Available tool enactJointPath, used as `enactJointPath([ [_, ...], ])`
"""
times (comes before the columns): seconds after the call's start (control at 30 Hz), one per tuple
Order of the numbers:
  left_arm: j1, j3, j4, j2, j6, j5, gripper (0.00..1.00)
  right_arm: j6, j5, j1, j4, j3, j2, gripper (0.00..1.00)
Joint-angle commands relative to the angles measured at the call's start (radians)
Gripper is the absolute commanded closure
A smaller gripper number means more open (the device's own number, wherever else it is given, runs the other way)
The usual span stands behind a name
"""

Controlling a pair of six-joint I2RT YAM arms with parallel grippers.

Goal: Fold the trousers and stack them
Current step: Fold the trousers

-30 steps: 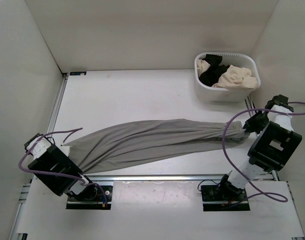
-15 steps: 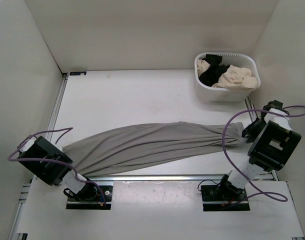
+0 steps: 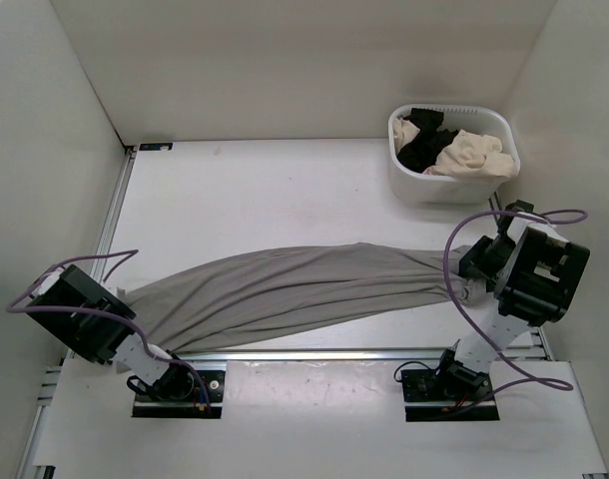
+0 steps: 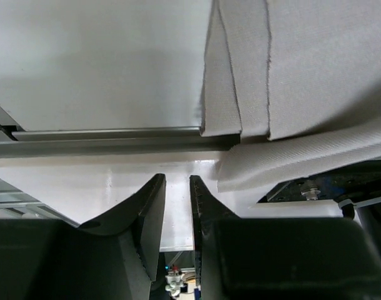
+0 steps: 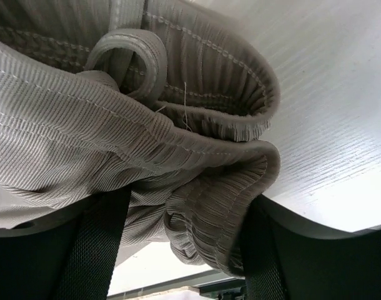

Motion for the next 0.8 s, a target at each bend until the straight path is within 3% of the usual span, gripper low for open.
enactJointPath([
  [0.0, 0.005, 0.035, 0.036, 0.001, -0.009, 0.011, 0.67, 0.026, 0.094, -0.007, 0.017, -0.012, 0.018, 0.32],
  [0.07, 0.005, 0.047, 0.036, 0.027, -0.038, 0.011, 0.68, 0.026, 0.085, -0.007, 0.028, -0.021, 0.031, 0.42],
  [0.1, 0.005, 0.047, 0.045, 0.042, -0.039, 0.011, 0.69, 0.026, 0.085, -0.007, 0.028, -0.021, 0.040, 0.64],
  [0.13, 0.005, 0.061, 0.045, 0.042, -0.051, 0.020, 0.69, 0.037, 0.085, -0.007, 0.028, -0.032, 0.040, 0.77],
  [0.17, -0.004, 0.077, 0.045, 0.053, -0.061, 0.034, 0.69, 0.037, 0.102, -0.007, 0.028, -0.032, 0.022, 0.96],
  [0.2, -0.004, 0.087, 0.045, 0.053, -0.062, 0.034, 0.71, 0.046, 0.114, -0.007, 0.028, -0.032, 0.012, 1.00],
  [0.43, -0.147, 0.154, 0.019, 0.030, -0.117, 0.164, 0.69, 0.103, 0.272, -0.007, -0.061, -0.073, -0.202, 1.00],
  [0.57, -0.223, 0.220, -0.032, -0.007, -0.150, 0.326, 0.50, 0.094, 0.235, -0.007, -0.070, -0.125, -0.285, 1.00],
  [0.7, -0.318, 0.252, -0.052, 0.024, -0.190, 0.429, 0.37, 0.094, 0.195, -0.007, -0.050, -0.144, -0.298, 1.00],
  [0.77, -0.351, 0.253, -0.037, 0.044, -0.200, 0.430, 0.25, 0.094, 0.195, 0.003, -0.050, -0.144, -0.298, 1.00],
])
